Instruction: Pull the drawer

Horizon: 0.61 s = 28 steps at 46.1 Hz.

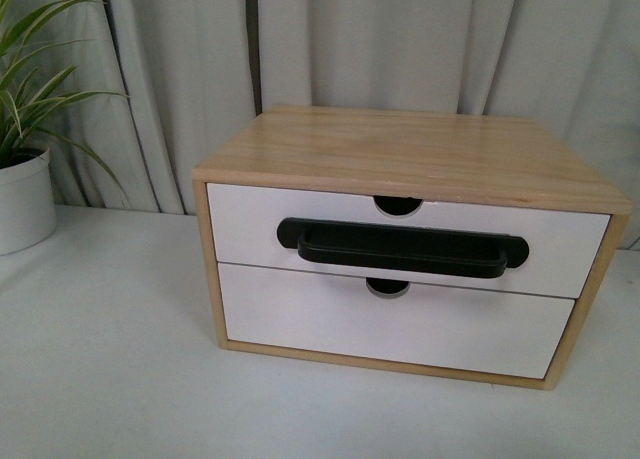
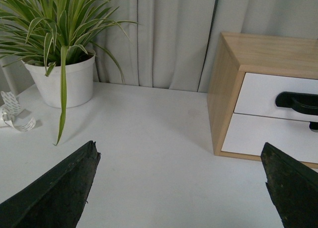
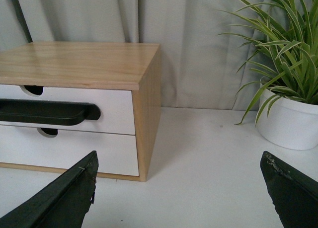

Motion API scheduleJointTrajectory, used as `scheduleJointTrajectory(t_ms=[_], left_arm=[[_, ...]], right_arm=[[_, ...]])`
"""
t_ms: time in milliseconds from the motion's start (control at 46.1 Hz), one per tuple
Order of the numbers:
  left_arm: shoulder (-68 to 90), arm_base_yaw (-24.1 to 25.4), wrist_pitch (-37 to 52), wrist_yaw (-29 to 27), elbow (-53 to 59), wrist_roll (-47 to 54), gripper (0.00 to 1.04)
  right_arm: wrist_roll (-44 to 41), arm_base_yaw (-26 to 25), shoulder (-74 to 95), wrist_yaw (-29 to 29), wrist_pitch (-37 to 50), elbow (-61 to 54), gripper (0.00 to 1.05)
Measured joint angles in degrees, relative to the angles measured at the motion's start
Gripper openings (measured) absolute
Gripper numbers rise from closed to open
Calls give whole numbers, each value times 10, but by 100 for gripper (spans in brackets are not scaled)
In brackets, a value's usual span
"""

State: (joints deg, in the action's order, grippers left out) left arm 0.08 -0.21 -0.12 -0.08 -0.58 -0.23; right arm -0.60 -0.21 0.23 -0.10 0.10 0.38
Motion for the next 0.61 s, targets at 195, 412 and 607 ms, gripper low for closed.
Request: scheduleJointTrajectory(t_ms=[195,412,607], left_arm=[[0,0,0,0,0,0,99],[0,0,0,0,0,0,99],[0,0,0,0,0,0,99]], right_arm=[[0,0,0,0,0,0,96],[0,0,0,0,0,0,96],[0,0,0,0,0,0,96]])
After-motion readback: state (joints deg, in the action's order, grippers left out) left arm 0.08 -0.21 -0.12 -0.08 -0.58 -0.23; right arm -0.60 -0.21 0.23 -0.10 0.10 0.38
